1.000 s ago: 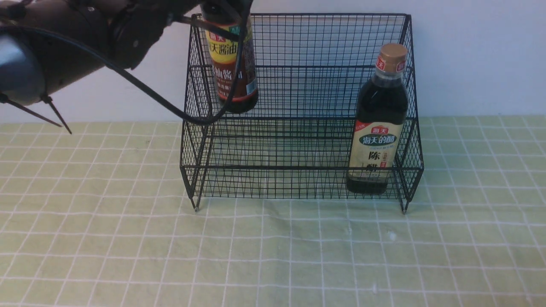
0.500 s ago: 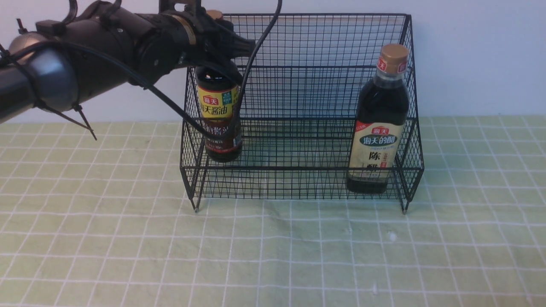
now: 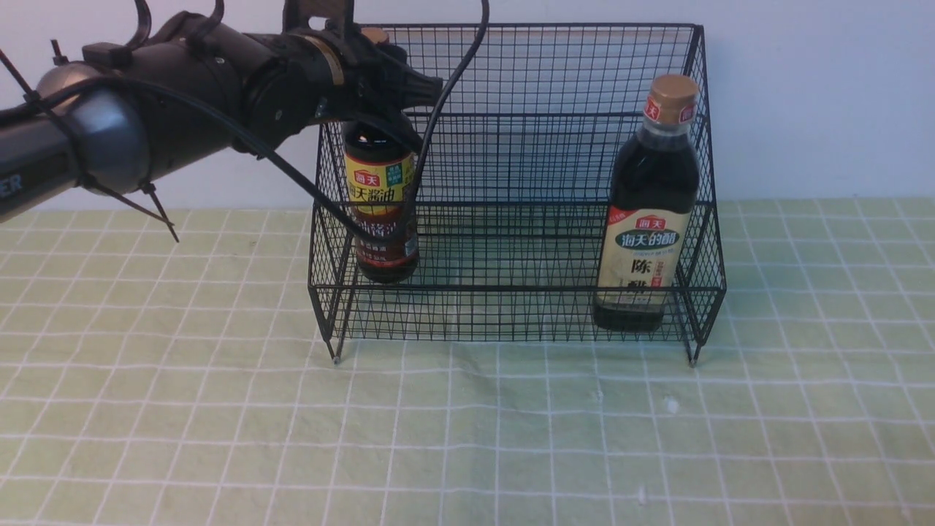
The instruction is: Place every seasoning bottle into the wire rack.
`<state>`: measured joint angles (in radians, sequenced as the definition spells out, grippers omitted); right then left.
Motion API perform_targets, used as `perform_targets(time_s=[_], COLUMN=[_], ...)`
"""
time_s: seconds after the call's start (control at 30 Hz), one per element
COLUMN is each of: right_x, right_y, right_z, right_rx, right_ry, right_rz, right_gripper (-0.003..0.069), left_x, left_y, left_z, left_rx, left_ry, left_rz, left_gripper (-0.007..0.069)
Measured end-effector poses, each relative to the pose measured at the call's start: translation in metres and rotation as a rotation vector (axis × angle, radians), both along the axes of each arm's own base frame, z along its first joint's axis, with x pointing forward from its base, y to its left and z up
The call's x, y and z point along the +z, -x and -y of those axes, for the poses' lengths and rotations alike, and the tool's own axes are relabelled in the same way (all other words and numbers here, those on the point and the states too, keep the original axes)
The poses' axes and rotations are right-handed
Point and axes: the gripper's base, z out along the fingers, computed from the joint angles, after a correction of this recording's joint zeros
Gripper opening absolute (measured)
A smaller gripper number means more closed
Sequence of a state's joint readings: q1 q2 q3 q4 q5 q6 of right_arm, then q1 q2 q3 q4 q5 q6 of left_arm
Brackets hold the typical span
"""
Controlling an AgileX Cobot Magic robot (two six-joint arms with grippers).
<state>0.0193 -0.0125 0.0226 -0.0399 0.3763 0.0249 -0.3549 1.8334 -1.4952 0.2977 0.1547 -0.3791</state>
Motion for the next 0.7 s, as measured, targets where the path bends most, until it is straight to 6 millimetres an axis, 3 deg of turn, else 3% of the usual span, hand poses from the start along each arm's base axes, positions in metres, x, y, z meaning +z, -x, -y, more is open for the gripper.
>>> perform_targets(time_s=[0.3, 0.57, 0.7], right_x=[0.000, 0.000, 0.000], right_y=[0.000, 0.000, 0.000], right_z=[0.000, 0.000, 0.000], right_rx=[0.000, 0.000, 0.000], right_ry=[0.000, 0.000, 0.000], right_rz=[0.000, 0.000, 0.000], right_gripper=[-0.0015, -0.0015, -0.0015], left_x=[0.027, 0.062, 0.090], left_y=[0.011, 0.035, 0.053], left_z=[-0.004, -0.017, -0.024], left_rx=[-0.008, 0.011, 0.019], left_ry=[-0.033, -0.074, -0.056], left_rz=[0.053, 0.079, 0.133], left_gripper=[0.0441, 0.0459, 0.0456])
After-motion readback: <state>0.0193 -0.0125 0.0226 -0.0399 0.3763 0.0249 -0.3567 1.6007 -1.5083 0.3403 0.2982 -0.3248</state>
